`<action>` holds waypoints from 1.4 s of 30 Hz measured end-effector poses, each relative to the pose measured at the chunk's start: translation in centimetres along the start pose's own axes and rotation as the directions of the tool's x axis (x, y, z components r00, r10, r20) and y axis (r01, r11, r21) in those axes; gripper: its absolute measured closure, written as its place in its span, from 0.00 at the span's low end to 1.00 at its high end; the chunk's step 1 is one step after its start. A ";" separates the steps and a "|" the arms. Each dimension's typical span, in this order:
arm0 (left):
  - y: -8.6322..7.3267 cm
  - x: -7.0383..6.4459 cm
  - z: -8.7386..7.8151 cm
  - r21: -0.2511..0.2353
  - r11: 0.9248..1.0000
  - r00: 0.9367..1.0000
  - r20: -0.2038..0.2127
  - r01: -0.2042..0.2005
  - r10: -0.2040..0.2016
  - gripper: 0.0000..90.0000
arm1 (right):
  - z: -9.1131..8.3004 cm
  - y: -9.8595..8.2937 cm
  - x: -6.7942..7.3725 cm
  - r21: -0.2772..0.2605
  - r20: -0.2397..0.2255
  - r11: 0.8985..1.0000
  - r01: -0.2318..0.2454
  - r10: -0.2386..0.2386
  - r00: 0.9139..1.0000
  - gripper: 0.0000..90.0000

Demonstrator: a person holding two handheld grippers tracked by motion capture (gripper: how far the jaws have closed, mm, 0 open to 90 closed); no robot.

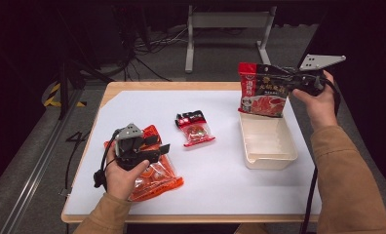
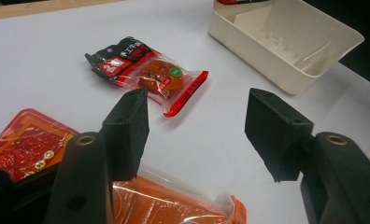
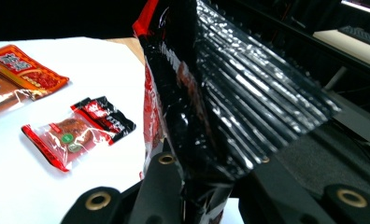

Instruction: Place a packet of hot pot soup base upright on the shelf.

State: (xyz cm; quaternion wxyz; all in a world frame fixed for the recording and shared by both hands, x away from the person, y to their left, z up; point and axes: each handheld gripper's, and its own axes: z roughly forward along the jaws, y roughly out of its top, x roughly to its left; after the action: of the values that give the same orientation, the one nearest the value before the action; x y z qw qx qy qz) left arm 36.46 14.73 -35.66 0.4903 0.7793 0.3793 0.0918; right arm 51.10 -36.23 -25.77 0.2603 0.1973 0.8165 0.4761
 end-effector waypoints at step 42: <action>0.1 0.1 0.7 0.017 1.000 1.000 0.005 -0.006 0.005 0.43 | 1.9 -5.0 0.6 0.082 0.007 0.991 -0.104 0.104 0.995 0.86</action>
State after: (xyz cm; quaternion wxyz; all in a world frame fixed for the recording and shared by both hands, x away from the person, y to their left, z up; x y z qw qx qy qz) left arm 36.90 14.28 -35.92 0.4844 0.7846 0.3768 0.0882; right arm 51.46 -36.93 -31.07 0.2280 0.2511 0.8236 0.4546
